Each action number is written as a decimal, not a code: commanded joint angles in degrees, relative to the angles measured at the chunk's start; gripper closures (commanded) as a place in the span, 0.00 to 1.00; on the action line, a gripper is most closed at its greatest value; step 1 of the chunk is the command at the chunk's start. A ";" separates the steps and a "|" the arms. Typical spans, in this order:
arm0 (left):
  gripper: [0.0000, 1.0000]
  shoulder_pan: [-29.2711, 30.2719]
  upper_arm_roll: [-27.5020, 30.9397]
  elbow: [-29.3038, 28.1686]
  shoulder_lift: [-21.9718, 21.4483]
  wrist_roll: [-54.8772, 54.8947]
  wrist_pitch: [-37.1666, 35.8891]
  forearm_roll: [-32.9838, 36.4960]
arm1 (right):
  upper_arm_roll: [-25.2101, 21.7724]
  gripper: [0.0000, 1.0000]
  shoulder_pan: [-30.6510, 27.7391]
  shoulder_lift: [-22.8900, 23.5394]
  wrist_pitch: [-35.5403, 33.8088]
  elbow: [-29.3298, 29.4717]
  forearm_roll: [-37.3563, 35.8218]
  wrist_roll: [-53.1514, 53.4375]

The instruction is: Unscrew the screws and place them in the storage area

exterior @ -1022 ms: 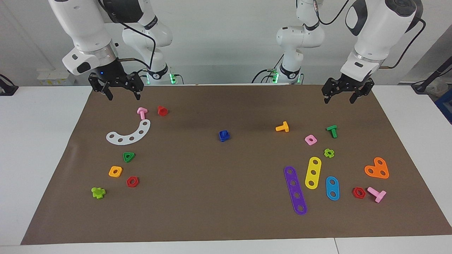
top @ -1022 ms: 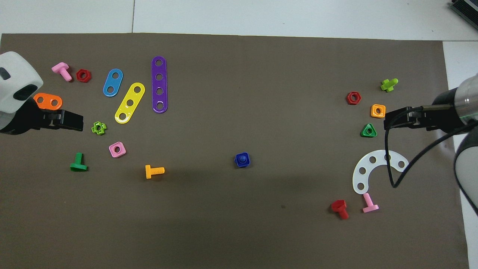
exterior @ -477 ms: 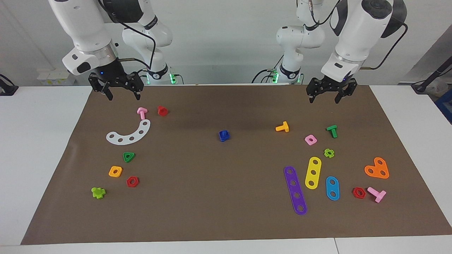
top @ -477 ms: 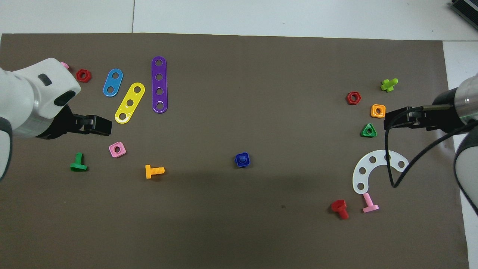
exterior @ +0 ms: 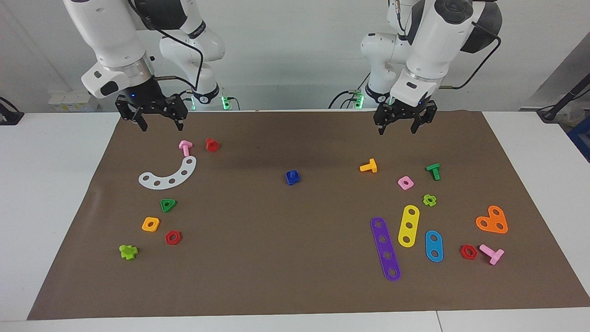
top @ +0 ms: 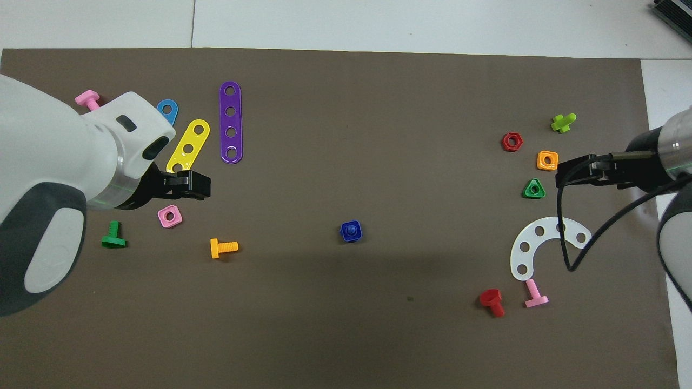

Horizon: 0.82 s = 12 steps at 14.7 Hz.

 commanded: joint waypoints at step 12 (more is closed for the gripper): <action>0.00 -12.28 0.84 -0.81 8.27 -13.77 11.72 -2.11 | 0.16 0.00 -0.48 0.02 -0.95 0.07 0.34 -1.65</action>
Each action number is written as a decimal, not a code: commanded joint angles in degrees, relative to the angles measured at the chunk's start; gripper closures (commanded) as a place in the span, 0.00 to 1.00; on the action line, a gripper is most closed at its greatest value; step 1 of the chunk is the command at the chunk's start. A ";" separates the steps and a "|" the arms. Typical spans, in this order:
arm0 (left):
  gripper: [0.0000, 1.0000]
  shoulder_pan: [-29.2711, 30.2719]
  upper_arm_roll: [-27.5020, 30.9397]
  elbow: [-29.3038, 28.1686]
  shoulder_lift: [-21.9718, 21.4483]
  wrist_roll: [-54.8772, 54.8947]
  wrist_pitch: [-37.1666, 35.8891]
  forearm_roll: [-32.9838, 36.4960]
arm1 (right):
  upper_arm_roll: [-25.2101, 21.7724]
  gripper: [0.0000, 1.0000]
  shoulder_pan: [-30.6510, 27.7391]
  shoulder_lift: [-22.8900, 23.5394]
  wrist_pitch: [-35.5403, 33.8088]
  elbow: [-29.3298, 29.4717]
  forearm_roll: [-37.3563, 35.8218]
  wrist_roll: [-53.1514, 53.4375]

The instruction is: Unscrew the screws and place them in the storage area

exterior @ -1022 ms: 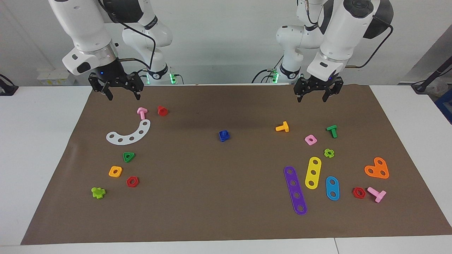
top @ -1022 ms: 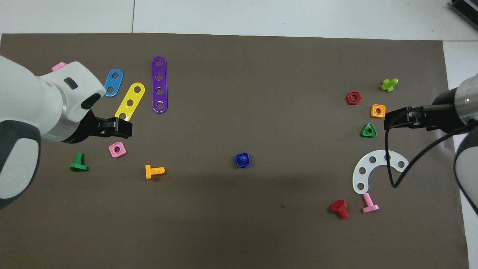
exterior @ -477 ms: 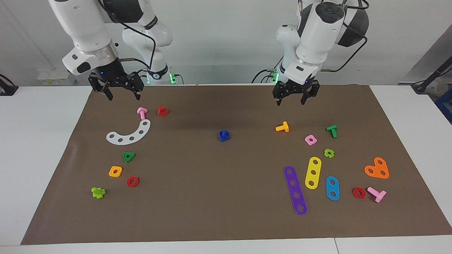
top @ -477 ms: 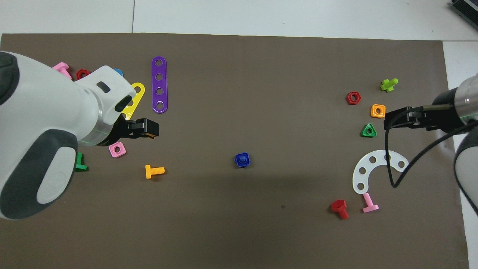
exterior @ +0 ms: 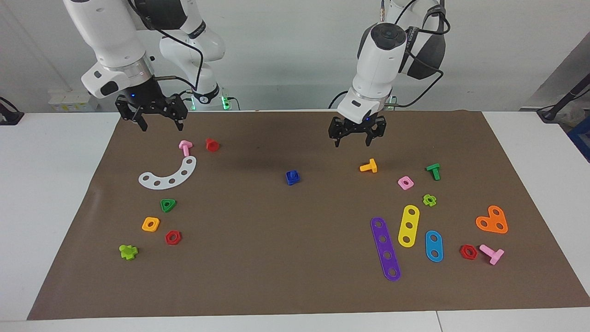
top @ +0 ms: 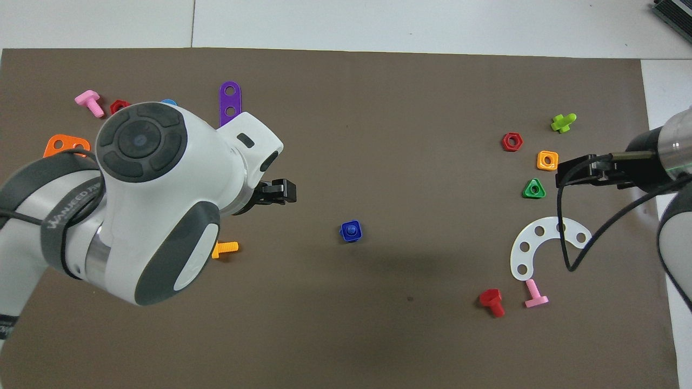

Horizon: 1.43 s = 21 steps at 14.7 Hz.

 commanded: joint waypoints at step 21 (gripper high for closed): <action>0.04 -8.81 0.95 5.06 13.47 -14.42 14.30 -2.87 | -0.19 0.00 -0.74 0.02 -0.96 -0.01 0.34 -1.74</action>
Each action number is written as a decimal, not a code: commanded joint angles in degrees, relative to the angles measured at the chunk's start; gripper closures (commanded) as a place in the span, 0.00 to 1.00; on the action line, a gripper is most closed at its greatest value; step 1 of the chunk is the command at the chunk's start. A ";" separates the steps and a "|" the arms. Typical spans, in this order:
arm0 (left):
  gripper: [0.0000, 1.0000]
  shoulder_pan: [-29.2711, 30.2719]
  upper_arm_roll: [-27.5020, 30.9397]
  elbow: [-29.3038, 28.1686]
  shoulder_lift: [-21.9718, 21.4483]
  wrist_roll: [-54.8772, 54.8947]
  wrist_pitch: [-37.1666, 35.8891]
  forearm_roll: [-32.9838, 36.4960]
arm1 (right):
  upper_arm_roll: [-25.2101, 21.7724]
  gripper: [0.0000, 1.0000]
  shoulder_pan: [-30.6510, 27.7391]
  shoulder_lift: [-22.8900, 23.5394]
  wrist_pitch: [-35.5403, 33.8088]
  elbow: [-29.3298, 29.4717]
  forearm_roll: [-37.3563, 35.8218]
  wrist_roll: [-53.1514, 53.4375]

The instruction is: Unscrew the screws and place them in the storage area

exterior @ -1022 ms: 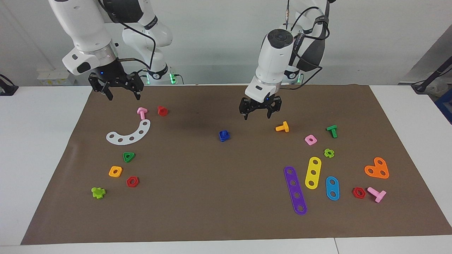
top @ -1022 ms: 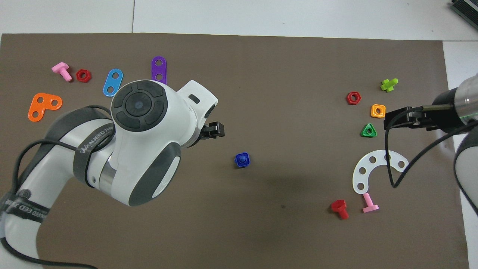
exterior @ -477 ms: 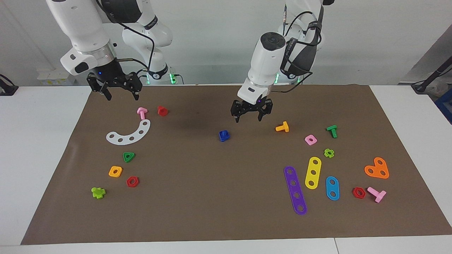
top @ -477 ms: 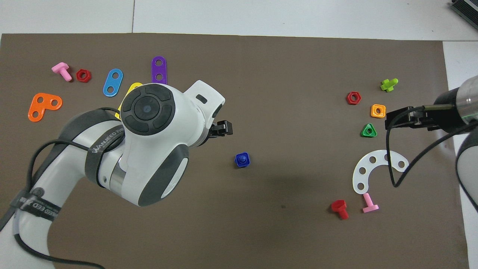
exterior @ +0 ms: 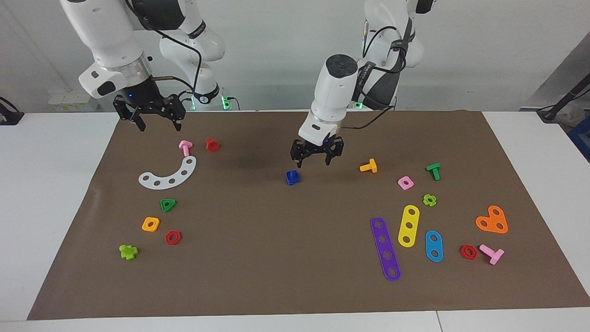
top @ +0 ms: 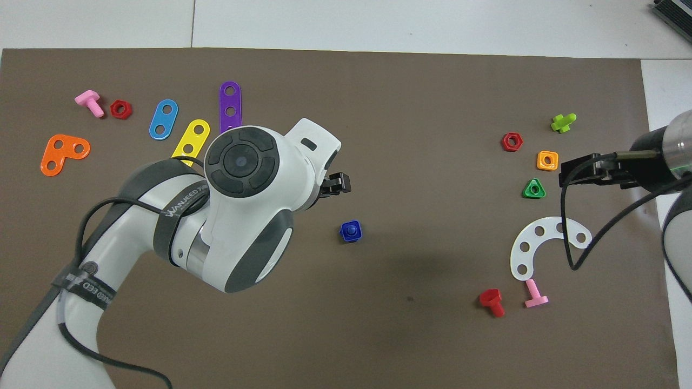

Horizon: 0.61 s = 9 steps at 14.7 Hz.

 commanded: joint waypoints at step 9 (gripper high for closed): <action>0.10 -4.50 0.92 0.41 9.18 -3.68 6.54 -0.12 | 0.09 0.00 -0.44 -0.33 -0.78 -0.54 0.34 -1.74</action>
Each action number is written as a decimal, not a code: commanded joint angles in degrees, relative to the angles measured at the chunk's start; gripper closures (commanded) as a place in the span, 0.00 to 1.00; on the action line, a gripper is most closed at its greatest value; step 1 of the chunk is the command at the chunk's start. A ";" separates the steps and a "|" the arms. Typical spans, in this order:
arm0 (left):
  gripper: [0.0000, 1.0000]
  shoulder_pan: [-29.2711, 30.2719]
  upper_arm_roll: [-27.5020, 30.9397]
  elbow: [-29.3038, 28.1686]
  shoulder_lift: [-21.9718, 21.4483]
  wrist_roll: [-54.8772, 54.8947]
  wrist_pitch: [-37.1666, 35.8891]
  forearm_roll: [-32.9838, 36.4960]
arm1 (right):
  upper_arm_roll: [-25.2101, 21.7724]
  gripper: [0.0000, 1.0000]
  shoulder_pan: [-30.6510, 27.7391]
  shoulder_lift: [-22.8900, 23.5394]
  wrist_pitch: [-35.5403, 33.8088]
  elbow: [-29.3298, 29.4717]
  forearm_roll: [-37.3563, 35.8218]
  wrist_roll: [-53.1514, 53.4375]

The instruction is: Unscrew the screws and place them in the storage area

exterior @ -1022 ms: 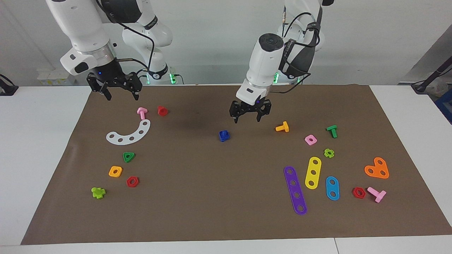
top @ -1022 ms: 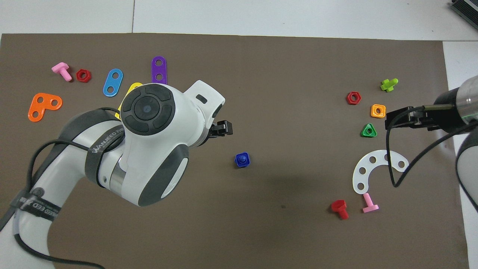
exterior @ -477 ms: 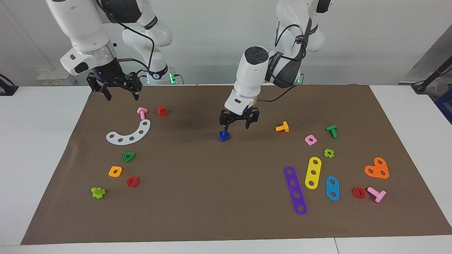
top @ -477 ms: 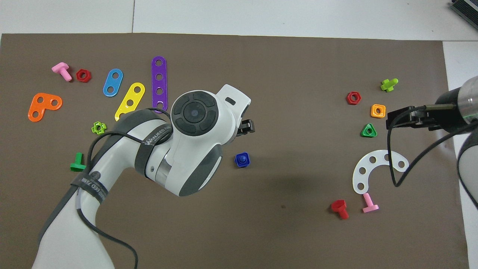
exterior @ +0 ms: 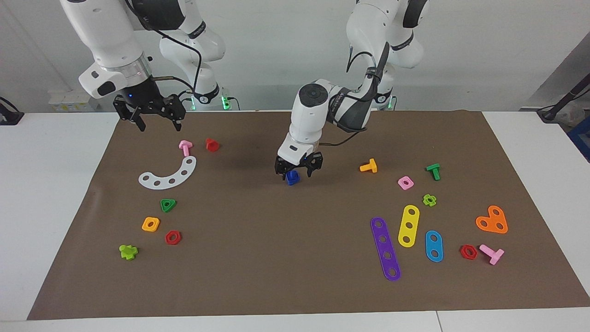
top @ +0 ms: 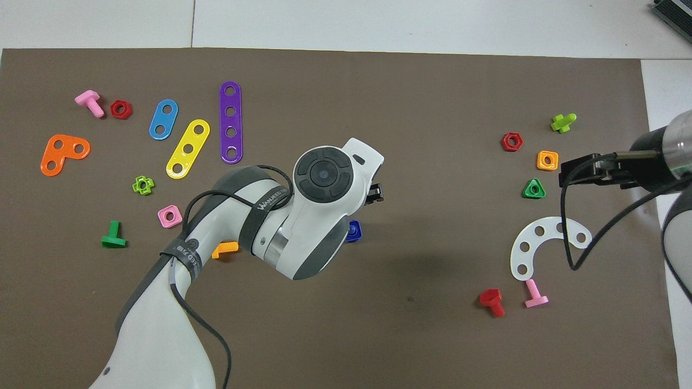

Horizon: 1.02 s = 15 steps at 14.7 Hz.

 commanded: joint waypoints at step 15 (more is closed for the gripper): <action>0.27 -3.79 0.81 -6.92 1.01 -0.67 4.08 -0.65 | 0.09 0.00 -0.35 -1.21 -0.51 -2.32 0.34 -1.65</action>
